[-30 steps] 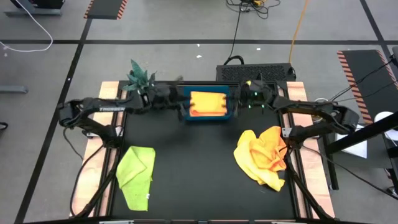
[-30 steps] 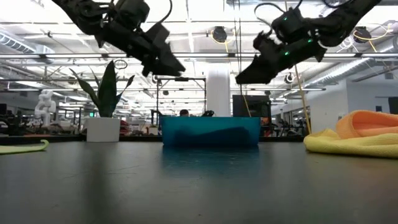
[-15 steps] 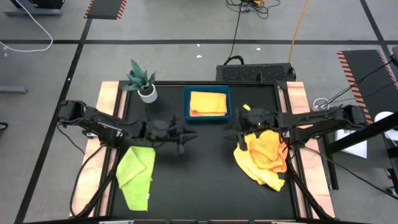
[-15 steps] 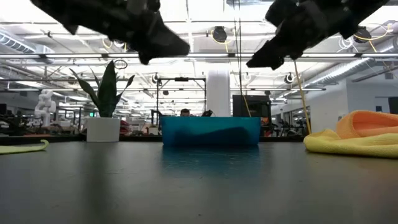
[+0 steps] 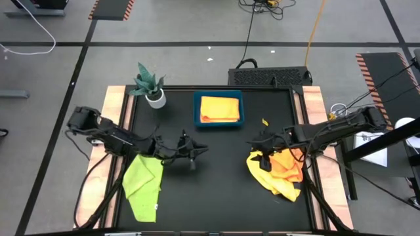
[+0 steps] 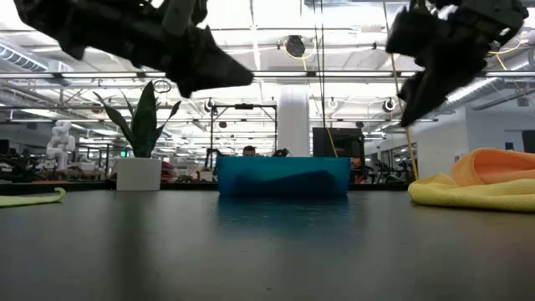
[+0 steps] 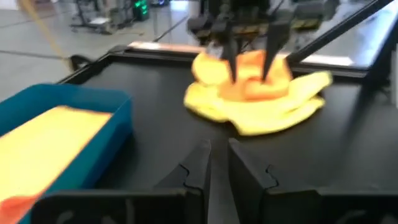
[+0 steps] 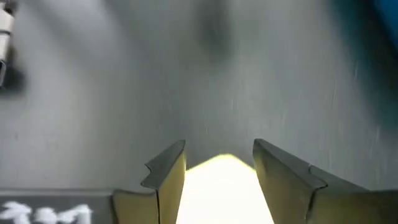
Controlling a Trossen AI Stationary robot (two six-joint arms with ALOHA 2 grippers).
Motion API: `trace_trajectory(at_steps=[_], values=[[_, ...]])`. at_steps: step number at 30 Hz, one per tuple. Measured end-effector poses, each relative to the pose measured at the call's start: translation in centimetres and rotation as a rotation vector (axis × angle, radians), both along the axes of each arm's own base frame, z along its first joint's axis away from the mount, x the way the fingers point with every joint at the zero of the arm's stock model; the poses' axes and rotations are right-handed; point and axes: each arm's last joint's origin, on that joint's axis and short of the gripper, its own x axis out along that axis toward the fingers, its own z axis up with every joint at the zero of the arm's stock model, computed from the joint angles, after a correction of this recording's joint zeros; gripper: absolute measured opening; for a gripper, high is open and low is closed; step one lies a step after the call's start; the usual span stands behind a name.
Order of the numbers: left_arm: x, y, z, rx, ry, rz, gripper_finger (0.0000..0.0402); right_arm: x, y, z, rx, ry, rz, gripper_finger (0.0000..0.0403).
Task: Fold microfiber towels
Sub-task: Fold the yellow microfiber cloth
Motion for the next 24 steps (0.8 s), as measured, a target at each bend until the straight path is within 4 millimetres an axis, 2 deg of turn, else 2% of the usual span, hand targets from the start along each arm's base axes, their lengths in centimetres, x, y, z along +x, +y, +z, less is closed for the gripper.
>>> trace_trajectory(at_steps=[5,10,15,19,24], values=[[0.9,-0.1,-1.7,-0.006,0.008,-0.044,0.0051,-1.3,0.7,-0.9,0.005,0.143,-0.042,0.0178],[1.6,0.0,-3.2,0.036,0.004,0.008,0.0051,-2.0,1.5,-2.8,-0.01,0.143,-0.05,0.0178],[2.0,0.5,-4.3,0.046,0.027,0.027,0.0051,-2.3,1.6,-5.3,0.015,0.155,-0.085,0.0178],[2.1,0.9,-4.4,0.028,0.023,0.044,0.0051,-1.9,1.6,-6.7,-0.007,0.19,-0.092,0.0178],[2.2,0.9,-3.9,0.051,-0.02,0.039,0.0051,-1.1,1.0,-8.5,-0.125,0.251,-0.097,0.0167]])
